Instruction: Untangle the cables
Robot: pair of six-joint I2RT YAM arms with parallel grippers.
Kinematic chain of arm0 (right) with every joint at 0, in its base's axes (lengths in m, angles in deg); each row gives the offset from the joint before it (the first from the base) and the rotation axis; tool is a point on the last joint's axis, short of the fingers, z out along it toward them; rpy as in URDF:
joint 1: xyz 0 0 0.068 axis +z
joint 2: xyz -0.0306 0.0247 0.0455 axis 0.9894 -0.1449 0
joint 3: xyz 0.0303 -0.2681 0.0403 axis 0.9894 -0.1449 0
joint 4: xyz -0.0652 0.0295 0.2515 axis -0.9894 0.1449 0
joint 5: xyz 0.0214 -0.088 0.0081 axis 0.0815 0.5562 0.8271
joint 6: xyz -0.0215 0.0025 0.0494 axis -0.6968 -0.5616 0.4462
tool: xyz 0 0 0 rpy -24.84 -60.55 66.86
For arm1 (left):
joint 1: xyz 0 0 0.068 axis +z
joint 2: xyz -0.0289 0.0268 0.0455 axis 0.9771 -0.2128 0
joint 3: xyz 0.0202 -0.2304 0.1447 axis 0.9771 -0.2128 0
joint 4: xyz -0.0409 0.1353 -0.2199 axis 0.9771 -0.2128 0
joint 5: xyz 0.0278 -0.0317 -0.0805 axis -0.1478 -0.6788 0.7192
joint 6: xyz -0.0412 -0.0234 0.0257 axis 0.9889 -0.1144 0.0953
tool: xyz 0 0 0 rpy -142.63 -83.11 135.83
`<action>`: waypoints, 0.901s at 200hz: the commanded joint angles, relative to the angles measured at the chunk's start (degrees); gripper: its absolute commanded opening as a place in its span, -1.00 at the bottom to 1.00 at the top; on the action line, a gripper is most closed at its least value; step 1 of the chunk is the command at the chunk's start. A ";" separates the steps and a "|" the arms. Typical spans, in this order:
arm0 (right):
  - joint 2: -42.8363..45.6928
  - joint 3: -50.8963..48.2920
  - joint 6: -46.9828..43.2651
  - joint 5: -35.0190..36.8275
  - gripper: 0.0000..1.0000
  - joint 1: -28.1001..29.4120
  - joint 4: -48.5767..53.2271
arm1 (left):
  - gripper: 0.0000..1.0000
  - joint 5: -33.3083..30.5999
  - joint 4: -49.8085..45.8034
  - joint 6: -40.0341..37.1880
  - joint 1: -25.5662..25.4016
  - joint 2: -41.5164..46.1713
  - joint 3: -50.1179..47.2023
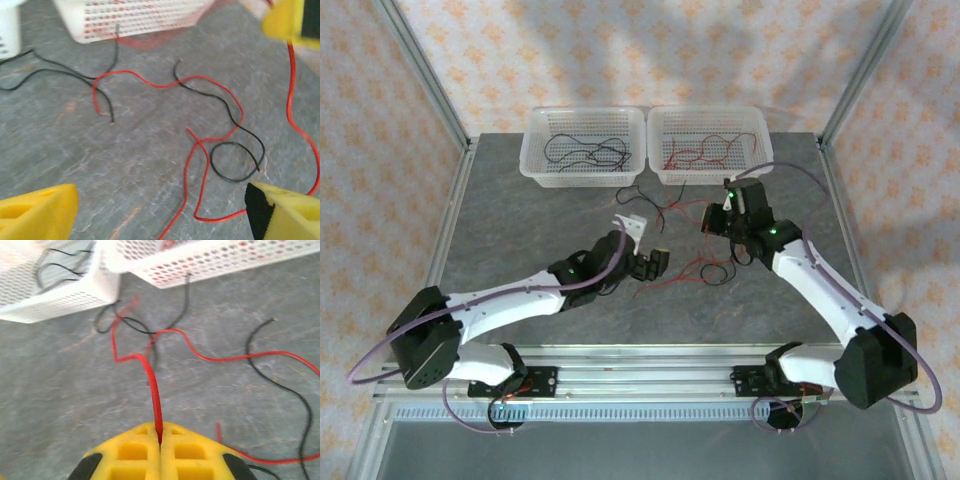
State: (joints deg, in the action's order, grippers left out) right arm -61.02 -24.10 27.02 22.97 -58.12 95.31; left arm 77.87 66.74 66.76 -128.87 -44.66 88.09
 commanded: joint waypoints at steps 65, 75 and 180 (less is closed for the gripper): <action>4.31 5.73 -1.71 -8.40 -1.00 -1.09 2.68 | 0.73 -12.62 13.59 -15.62 -1.46 -7.56 6.28; 4.66 6.94 -0.94 -7.62 -1.00 -1.14 2.74 | 0.73 -9.30 15.93 -15.05 -1.56 -7.14 4.53; 5.53 19.64 1.98 3.38 -1.00 -1.74 0.29 | 0.72 -11.93 18.87 -8.16 -4.40 3.13 -10.11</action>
State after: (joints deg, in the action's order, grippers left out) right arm -54.44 -10.17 30.25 21.33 -59.23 97.28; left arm 69.30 83.94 55.72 -133.11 -46.39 80.49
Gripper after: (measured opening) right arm 0.041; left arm 0.862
